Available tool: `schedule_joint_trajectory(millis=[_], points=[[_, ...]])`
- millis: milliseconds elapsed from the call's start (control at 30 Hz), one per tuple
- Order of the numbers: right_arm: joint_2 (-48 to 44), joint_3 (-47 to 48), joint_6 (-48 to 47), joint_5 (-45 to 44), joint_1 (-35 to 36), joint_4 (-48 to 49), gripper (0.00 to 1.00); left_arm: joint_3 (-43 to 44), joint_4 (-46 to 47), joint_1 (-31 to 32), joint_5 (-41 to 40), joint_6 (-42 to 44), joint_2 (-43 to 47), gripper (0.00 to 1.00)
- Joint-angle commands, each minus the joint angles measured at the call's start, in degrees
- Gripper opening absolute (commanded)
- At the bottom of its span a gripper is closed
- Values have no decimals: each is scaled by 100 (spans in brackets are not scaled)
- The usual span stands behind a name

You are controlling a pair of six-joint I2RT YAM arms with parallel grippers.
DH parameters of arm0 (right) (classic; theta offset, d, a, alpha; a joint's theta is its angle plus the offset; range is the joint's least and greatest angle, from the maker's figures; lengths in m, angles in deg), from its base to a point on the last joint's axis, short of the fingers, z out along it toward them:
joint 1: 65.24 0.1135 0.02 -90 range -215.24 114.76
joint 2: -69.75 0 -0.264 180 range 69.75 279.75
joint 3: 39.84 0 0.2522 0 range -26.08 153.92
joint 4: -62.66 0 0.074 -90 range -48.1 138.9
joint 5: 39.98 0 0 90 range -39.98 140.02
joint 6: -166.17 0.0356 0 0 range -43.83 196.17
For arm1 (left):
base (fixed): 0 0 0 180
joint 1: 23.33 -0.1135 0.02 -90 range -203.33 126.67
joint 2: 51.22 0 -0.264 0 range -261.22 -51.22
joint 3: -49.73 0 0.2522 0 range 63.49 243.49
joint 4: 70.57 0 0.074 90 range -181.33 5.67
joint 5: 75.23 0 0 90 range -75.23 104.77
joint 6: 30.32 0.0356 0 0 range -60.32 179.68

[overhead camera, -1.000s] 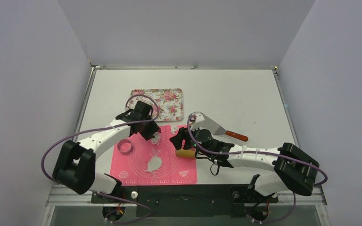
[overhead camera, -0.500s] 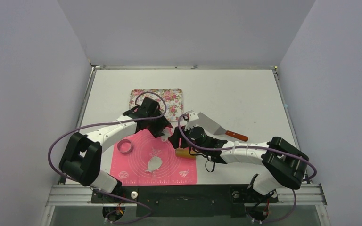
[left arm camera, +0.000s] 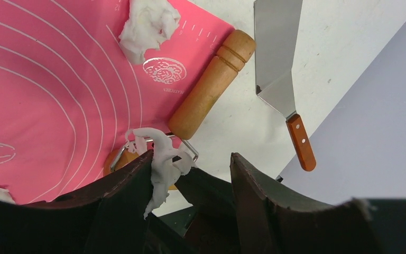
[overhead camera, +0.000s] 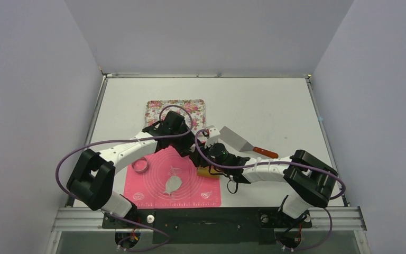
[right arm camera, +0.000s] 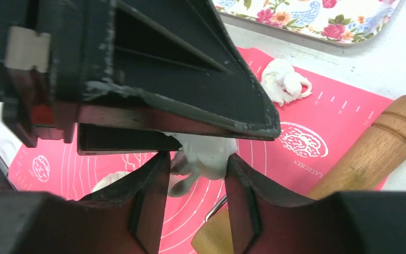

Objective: Roll out the dumpling wrappers from the dough
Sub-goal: Place the dumpling wrapper on the work surface.

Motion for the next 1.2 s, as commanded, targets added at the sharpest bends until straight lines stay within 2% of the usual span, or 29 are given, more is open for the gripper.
schedule_joint_trajectory(millis=[0, 67, 133, 200, 467, 500, 567, 700, 767, 900, 1033, 1167], points=[[-183, 61, 110, -514, -48, 462, 25, 67, -44, 76, 34, -109, 343, 49], [-189, 141, 155, -758, -61, -27, 13, 15, -134, 72, -42, -8, 466, 50], [-181, 167, 170, -894, -101, -305, 11, 78, -520, 28, -222, 208, 588, 50], [-187, 185, 146, -960, -138, -549, 10, 204, -1175, -80, -326, 517, 684, 50], [105, 435, 91, -923, -278, -1052, 11, 287, -2546, -511, -607, 1624, 1163, 50], [125, 490, 75, -832, -292, -1064, 12, 273, -2614, -573, -628, 1691, 1267, 50], [197, 592, -33, -495, -310, -1065, 24, 221, -2659, -636, -668, 1720, 1448, 50], [230, 816, -339, 707, -311, -1136, 56, 25, -2345, -709, -584, 1713, 1810, 50], [189, 839, -350, 1091, -317, -1088, 62, -88, -2065, -735, -455, 1708, 1905, 50], [74, 814, -216, 1519, -397, -943, 65, -239, -1305, -705, -149, 1624, 1815, 50], [-34, 747, -425, 2338, -464, -723, 66, -363, -612, -611, 133, 1601, 1541, 51], [-240, 571, -996, 2472, -492, -866, 66, -31, -563, -473, 233, 1867, 973, 51]])
